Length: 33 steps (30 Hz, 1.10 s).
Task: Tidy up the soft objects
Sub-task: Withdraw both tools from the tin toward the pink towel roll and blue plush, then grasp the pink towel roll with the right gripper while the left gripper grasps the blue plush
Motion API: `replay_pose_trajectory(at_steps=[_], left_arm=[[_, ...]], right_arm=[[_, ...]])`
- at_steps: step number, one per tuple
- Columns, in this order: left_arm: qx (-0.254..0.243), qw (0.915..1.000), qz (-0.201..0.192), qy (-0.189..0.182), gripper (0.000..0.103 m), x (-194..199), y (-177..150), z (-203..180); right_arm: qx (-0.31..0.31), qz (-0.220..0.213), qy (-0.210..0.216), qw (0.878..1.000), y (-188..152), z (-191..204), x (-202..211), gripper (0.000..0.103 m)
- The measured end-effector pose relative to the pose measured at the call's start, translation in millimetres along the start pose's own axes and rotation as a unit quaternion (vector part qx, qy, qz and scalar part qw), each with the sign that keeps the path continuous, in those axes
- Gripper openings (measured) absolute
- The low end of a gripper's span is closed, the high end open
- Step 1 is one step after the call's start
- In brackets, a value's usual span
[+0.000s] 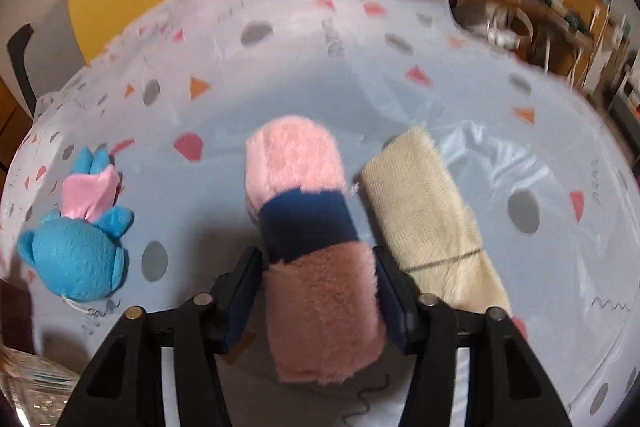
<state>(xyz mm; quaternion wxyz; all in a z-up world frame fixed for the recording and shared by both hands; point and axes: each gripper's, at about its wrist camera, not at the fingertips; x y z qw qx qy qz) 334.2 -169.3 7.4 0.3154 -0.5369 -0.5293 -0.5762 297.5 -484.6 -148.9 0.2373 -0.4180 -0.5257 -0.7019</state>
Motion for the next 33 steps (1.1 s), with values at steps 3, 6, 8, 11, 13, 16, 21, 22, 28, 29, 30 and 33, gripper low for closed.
replay_pose_trajectory(at_steps=[3, 6, 8, 11, 13, 16, 21, 22, 28, 29, 30, 33], left_arm=[[-0.006, 0.9997, 0.025, -0.006, 0.103, -20.6, 17.4, -23.8], [-0.004, 0.9990, 0.044, -0.009, 0.103, -37.5, 36.4, -44.0], [0.007, 0.9988, 0.049, -0.009, 0.103, -48.0, 49.3, -55.0], [0.015, 0.9977, 0.066, -0.001, 0.103, -70.0, 66.8, -69.1], [0.012, 0.9960, 0.087, 0.014, 0.103, -88.5, 74.9, -79.7], [0.005, 0.9938, 0.103, 0.041, 0.103, -115.4, 82.7, -94.2], [-0.001, 0.9895, 0.123, 0.076, 0.103, -151.4, 85.8, -106.5], [-0.004, 0.9885, 0.128, 0.081, 0.103, -157.1, 85.9, -108.6], [-0.026, 0.9868, 0.132, 0.090, 0.103, -178.7, 83.6, -120.7], [-0.031, 0.9866, 0.129, 0.095, 0.103, -180.8, 82.5, -122.0], [-0.038, 0.9864, 0.124, 0.102, 0.101, -182.5, 82.1, -123.1], [-0.060, 0.9862, 0.117, 0.101, 0.061, -186.9, 80.8, -127.8]], right_arm=[[0.018, -0.010, 0.027, 0.999, -8.6, 4.1, 8.6, 0.036], [0.019, -0.024, 0.059, 0.998, -24.4, 6.1, 26.4, 0.036], [0.008, -0.026, 0.070, 0.997, -36.9, 5.4, 39.7, 0.036], [-0.002, -0.027, 0.078, 0.997, -59.6, 6.5, 56.2, 0.036], [-0.007, -0.027, 0.086, 0.996, -72.6, 6.9, 59.8, 0.036], [0.009, -0.027, 0.070, 0.997, -84.7, 17.4, 50.6, 0.036], [0.015, -0.058, 0.067, 0.996, -97.3, 19.3, 48.7, 0.038], [0.005, -0.060, 0.073, 0.996, -98.1, 16.6, 48.0, 0.038], [-0.007, -0.069, 0.082, 0.994, -100.0, 12.4, 45.6, 0.038], [-0.003, -0.070, 0.076, 0.995, -100.4, 14.2, 45.7, 0.038], [0.001, -0.071, 0.071, 0.995, -100.9, 15.8, 45.9, 0.038], [0.000, -0.073, 0.072, 0.995, -100.9, 16.2, 44.9, 0.038]])
Point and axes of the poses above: each gripper's, at about its wrist camera, not at the fingertips, and x roughly against the way its jaws point, z to its left, y to its top, and after that the axes turned 2 degrees about -y, right-handed
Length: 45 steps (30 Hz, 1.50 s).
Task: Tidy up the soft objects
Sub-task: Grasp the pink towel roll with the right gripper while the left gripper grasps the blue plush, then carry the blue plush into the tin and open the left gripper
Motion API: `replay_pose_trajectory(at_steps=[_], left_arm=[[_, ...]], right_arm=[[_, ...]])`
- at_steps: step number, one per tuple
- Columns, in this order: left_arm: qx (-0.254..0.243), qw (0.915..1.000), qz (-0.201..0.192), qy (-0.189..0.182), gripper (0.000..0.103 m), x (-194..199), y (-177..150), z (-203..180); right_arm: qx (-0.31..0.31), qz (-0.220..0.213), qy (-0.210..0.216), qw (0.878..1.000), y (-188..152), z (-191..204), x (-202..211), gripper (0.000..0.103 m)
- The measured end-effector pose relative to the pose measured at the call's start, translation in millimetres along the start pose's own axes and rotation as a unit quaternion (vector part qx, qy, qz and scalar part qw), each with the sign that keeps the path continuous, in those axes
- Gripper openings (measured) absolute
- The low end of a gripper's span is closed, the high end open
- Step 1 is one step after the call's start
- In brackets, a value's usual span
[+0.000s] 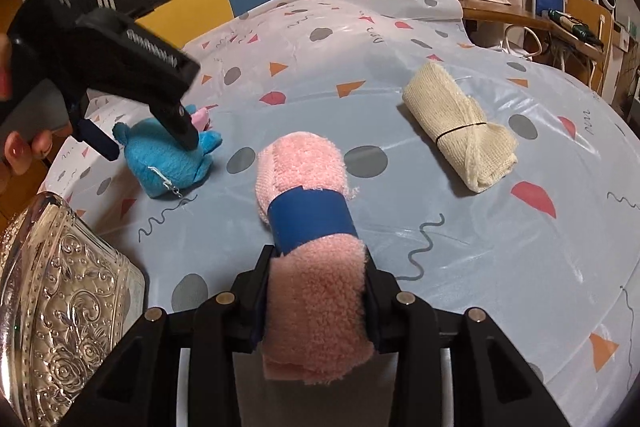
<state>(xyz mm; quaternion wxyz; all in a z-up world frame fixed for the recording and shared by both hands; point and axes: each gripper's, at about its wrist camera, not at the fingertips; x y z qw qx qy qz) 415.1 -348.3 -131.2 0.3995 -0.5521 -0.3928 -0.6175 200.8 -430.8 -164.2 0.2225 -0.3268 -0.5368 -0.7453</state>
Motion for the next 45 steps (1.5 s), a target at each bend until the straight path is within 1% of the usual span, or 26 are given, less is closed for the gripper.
replay_pose_trajectory(at_steps=[3, 5, 8, 11, 14, 17, 19, 20, 23, 26, 29, 31, 33, 35, 37, 40, 42, 45], left_arm=[[-0.012, 0.9999, -0.004, -0.008, 0.058, 3.0, -0.3, 0.7], [-0.024, 0.9994, -0.017, -0.015, 0.057, 11.6, -2.0, 1.5], [-0.031, 0.9976, -0.057, -0.024, 0.057, 36.9, -6.6, 8.7], [-0.040, 0.9935, -0.100, -0.035, 0.058, 70.1, -13.5, 18.7], [-0.060, 0.9877, -0.142, -0.026, 0.058, 105.5, -19.2, 29.8], [-0.077, 0.9811, -0.176, -0.026, 0.058, 128.2, -36.6, 48.5], [-0.074, 0.9770, -0.198, -0.024, 0.058, 139.0, -48.8, 65.9], [-0.070, 0.9757, -0.205, -0.032, 0.058, 145.8, -55.9, 76.2], [-0.064, 0.9731, -0.217, -0.045, 0.058, 159.6, -77.0, 97.5], [-0.069, 0.9706, -0.229, -0.029, 0.058, 170.2, -105.9, 118.5], [-0.060, 0.9699, -0.234, -0.028, 0.058, 177.3, -134.2, 146.5], [-0.048, 0.9703, -0.235, -0.034, 0.058, 176.5, -152.8, 166.7], [-0.037, 0.9707, -0.236, -0.026, 0.058, 171.3, -170.9, 185.7], [-0.030, 0.9717, -0.233, -0.022, 0.058, 162.1, -184.0, 196.9], [-0.018, 0.9738, -0.225, -0.027, 0.058, 147.0, -197.2, 207.9], [0.001, 0.9767, -0.209, -0.049, 0.059, 118.3, -213.6, 221.3], [0.003, 0.9808, -0.189, -0.046, 0.059, 93.8, -221.4, 224.9], [0.011, 0.9834, -0.175, -0.047, 0.059, 69.2, -228.9, 227.2]], right_arm=[[-0.017, -0.004, 0.017, 1.000, -0.6, -6.5, -0.1, 0.038], [-0.027, -0.006, 0.025, 0.999, -0.9, -9.7, -0.2, 0.038], [-0.026, -0.008, 0.021, 0.999, -1.7, -8.0, -0.2, 0.038], [-0.016, -0.008, 0.009, 1.000, -1.4, -3.8, -0.3, 0.038], [-0.010, -0.008, 0.003, 1.000, -1.5, -1.6, 0.2, 0.038], [-0.009, -0.009, 0.001, 1.000, -1.6, -1.3, 0.5, 0.038], [-0.010, -0.010, 0.002, 1.000, -2.0, -2.1, 0.5, 0.038], [-0.010, -0.010, 0.003, 1.000, -2.0, -2.1, 0.5, 0.038], [-0.007, -0.010, 0.000, 1.000, -2.1, -1.2, 0.6, 0.038], [-0.006, -0.011, -0.002, 1.000, -2.2, -0.6, 0.9, 0.038], [-0.003, -0.011, -0.006, 1.000, -2.0, 0.4, 0.9, 0.038], [0.000, -0.010, -0.010, 1.000, -1.8, 1.9, 0.8, 0.038], [0.004, -0.009, -0.014, 1.000, -1.6, 3.2, 0.7, 0.038], [0.008, -0.008, -0.020, 1.000, -1.3, 5.1, 0.4, 0.038], [0.012, -0.008, -0.025, 1.000, -1.3, 6.2, 0.3, 0.038], [0.021, -0.006, -0.035, 0.999, -1.2, 9.2, -0.1, 0.038], [0.027, -0.005, -0.042, 0.999, -1.0, 11.7, -0.5, 0.038], [0.032, -0.004, -0.048, 0.998, -1.0, 13.3, -0.6, 0.038]])
Point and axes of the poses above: each gripper's, at about its wrist camera, not at the fingertips, and x roughly against the way its jaws point, z to its left, y to its top, and after that the axes turned 2 degrees about -y, right-handed
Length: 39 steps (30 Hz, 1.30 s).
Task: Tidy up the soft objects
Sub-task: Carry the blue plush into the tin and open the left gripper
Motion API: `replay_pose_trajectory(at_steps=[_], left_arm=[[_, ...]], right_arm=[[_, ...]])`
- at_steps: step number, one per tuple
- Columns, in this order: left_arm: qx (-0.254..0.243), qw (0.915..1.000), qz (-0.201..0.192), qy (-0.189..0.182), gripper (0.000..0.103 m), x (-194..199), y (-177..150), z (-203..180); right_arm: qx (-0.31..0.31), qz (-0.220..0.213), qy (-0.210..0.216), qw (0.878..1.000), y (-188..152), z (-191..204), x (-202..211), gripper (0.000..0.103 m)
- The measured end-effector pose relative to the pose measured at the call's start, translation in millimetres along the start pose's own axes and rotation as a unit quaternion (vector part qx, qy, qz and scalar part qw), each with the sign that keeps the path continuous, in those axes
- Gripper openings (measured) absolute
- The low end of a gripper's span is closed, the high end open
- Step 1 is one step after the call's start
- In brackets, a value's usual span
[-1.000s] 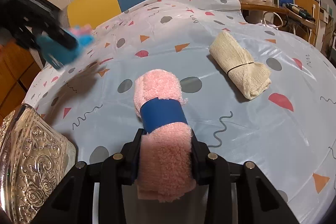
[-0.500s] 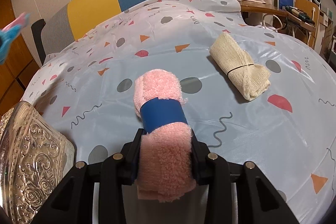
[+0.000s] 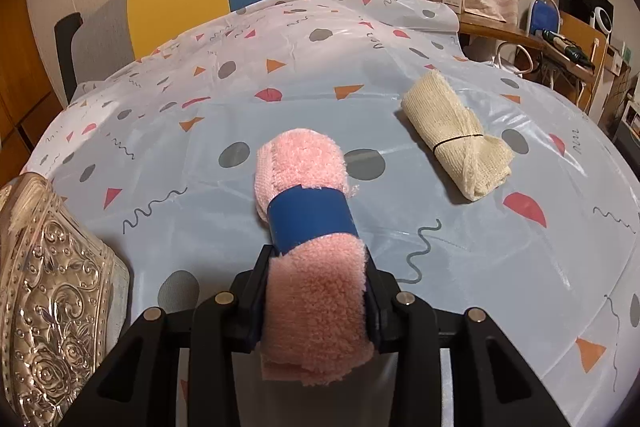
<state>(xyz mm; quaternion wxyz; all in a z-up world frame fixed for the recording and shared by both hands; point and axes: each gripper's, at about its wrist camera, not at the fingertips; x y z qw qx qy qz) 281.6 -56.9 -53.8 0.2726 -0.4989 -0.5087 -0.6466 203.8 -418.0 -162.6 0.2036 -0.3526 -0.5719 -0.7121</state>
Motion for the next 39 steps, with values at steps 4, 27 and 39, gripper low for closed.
replay_pose_trajectory(at_steps=[4, 27, 39], left_arm=[[0.020, 0.9997, 0.014, 0.007, 0.062, -23.8, -14.6, 4.8], [0.054, 0.9815, -0.093, 0.159, 0.096, 11.3, -58.3, 11.0], [0.087, 0.9749, -0.078, 0.189, 0.096, 7.7, -88.9, 33.5]], right_arm=[[0.000, 0.000, 0.000, 1.000, -0.1, 0.3, 0.1, 0.038], [0.019, 0.004, -0.023, 1.000, 1.1, 7.1, -0.4, 0.038], [0.017, 0.003, -0.016, 1.000, -4.1, 12.6, 28.4, 0.038]])
Point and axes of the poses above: each gripper's, at about its wrist camera, not at the fingertips, and x roughly against the way its jaws point, z to its left, y to its top, and after that the axes turned 2 degrees about -y, right-handed
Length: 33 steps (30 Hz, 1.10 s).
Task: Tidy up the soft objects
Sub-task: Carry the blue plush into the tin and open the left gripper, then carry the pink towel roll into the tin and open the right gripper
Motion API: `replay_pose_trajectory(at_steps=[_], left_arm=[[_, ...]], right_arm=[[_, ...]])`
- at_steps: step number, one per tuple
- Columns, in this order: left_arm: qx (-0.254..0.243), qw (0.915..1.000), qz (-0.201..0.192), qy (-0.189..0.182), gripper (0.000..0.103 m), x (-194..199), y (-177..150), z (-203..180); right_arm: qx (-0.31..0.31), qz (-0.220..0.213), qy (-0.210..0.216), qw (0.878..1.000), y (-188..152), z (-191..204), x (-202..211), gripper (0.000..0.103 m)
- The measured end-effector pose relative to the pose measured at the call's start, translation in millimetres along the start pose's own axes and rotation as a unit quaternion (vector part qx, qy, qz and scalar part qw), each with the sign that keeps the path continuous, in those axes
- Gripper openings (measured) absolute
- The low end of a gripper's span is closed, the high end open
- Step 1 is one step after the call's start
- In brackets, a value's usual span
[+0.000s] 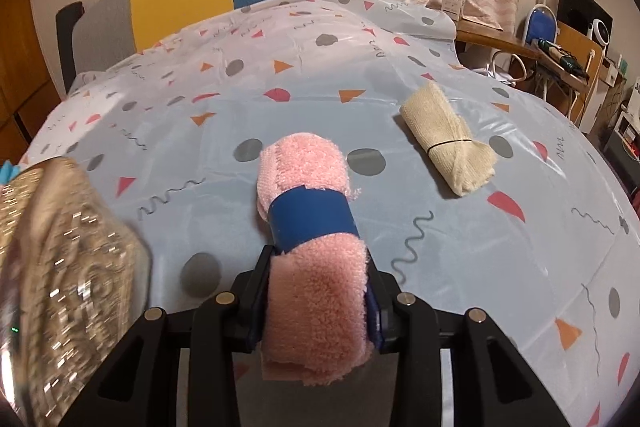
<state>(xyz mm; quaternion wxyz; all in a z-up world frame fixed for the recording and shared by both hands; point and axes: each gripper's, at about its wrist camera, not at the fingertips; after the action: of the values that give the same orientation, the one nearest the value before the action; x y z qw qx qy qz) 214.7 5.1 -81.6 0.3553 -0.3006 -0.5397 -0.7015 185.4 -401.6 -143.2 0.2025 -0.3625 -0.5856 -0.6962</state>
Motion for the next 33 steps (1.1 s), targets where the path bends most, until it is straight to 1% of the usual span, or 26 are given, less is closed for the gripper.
replay_pose_trajectory(at_steps=[4, 9, 11, 13, 15, 18, 20, 24, 26, 28, 30, 33], left_arm=[[0.020, 0.9998, 0.006, -0.007, 0.096, -0.3, -6.4, 11.1], [0.058, 0.9980, -0.009, -0.023, 0.096, 14.2, -18.2, 34.0], [0.074, 0.9965, -0.019, -0.034, 0.097, 19.8, -25.4, 45.1], [0.091, 0.9939, -0.028, -0.056, 0.102, 24.8, -35.6, 57.0], [0.099, 0.9920, -0.037, -0.069, 0.102, 30.0, -48.5, 66.1], [0.091, 0.9931, -0.043, -0.062, 0.102, 35.7, -63.4, 72.2], [0.085, 0.9939, -0.048, -0.050, 0.102, 40.2, -75.1, 78.0], [0.093, 0.9936, -0.050, -0.040, 0.102, 46.0, -94.2, 94.5], [0.102, 0.9929, -0.048, -0.038, 0.102, 47.9, -104.3, 106.3], [0.116, 0.9918, -0.042, -0.032, 0.102, 48.3, -113.7, 119.1], [0.130, 0.9903, -0.036, -0.034, 0.102, 47.4, -121.6, 131.3], [0.144, 0.9886, -0.030, -0.032, 0.102, 46.9, -130.1, 141.8]], right_arm=[[0.012, -0.017, 0.003, 1.000, -4.7, 4.0, 28.5, 0.038], [0.002, -0.063, 0.025, 0.998, -9.7, 7.3, 82.9, 0.038], [0.000, -0.090, 0.043, 0.995, -13.1, 12.0, 110.2, 0.038], [-0.003, -0.109, 0.068, 0.992, -15.7, 17.6, 132.5, 0.038], [-0.001, -0.130, 0.095, 0.987, -20.1, 28.5, 159.3, 0.038], [0.026, -0.152, 0.114, 0.981, -24.4, 50.8, 189.0, 0.038], [0.045, -0.164, 0.137, 0.976, -27.2, 68.8, 207.3, 0.038], [0.096, -0.169, 0.214, 0.957, -32.8, 118.1, 233.6, 0.038], [0.139, -0.168, 0.248, 0.944, -39.1, 149.4, 241.0, 0.038], [0.195, -0.163, 0.274, 0.928, -48.4, 183.4, 244.4, 0.038], [0.251, -0.145, 0.296, 0.910, -57.1, 217.6, 238.9, 0.038], [0.310, -0.090, 0.312, 0.894, -67.6, 259.8, 216.1, 0.038]])
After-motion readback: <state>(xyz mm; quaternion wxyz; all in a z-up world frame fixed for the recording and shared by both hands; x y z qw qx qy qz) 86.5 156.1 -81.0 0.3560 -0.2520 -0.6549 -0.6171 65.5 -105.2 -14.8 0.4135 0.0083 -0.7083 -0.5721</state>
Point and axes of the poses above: each gripper's, at about its wrist camera, not at the fingertips, and x roughly against the way its jaws point, z to its left, y to its top, and after that the axes turned 2 degrees about -y, right-handed
